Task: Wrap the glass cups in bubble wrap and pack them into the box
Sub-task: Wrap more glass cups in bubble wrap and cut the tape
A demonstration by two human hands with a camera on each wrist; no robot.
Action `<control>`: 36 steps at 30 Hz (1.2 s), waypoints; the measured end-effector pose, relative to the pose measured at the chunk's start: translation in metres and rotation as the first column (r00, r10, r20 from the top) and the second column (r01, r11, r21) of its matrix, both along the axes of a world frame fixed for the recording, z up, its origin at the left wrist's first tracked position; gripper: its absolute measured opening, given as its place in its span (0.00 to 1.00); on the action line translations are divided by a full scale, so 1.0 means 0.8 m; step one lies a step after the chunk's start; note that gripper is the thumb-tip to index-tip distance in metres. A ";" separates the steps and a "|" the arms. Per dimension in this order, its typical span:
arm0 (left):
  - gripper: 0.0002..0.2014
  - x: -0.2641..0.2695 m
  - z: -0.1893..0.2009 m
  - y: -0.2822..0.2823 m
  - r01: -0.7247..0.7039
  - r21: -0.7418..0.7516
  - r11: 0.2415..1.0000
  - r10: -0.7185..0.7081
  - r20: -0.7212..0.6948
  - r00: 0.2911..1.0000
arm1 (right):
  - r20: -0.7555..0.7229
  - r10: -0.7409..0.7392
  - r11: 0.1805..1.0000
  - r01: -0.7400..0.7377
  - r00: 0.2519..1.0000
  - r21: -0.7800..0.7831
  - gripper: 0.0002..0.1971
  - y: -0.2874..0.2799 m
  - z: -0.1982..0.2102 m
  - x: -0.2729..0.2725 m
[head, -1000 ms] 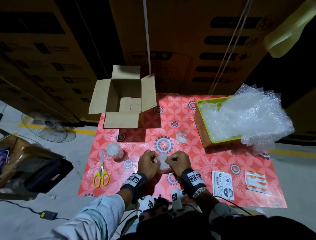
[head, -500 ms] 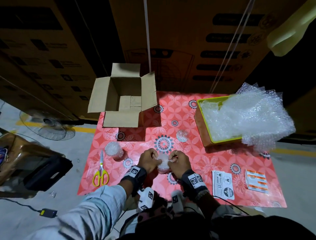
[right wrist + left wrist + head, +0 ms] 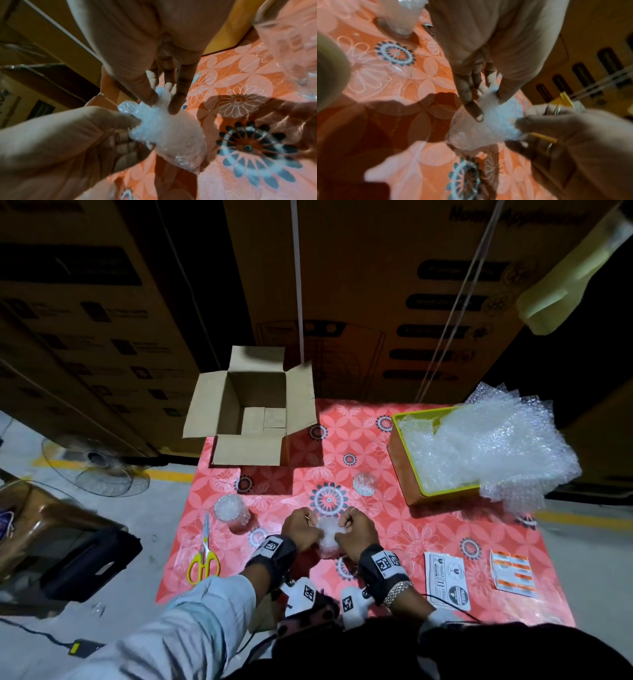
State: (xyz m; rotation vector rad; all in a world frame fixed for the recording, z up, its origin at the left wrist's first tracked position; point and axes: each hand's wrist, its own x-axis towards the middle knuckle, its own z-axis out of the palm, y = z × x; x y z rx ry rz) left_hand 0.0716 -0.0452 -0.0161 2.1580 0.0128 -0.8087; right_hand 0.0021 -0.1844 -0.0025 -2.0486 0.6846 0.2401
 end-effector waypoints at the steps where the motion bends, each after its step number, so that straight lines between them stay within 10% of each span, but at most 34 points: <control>1: 0.11 -0.001 -0.001 0.005 -0.080 -0.063 0.995 0.077 -0.051 0.996 | 0.006 -0.018 0.999 0.018 1.000 0.039 0.12 -0.003 0.000 -0.001; 8: 0.04 -0.003 0.000 0.023 -0.329 -0.297 0.897 0.230 -0.322 0.918 | 0.017 -0.096 0.990 0.094 0.995 0.107 0.06 -0.008 -0.005 0.001; 19: 0.13 -0.007 -0.015 0.000 -0.065 0.060 0.996 0.059 0.090 0.994 | -0.015 -0.034 0.996 0.033 0.999 -0.080 0.15 0.003 -0.011 0.010; 26: 0.13 -0.005 -0.010 -0.001 -0.022 0.106 0.994 0.009 0.123 0.992 | -0.058 -0.148 0.971 0.157 0.987 0.183 0.11 -0.006 -0.004 -0.007; 36: 0.09 -0.011 -0.009 0.007 -0.390 -0.268 0.881 0.312 -0.290 0.905 | -0.132 -0.057 0.998 0.060 0.990 0.020 0.17 0.003 -0.010 0.004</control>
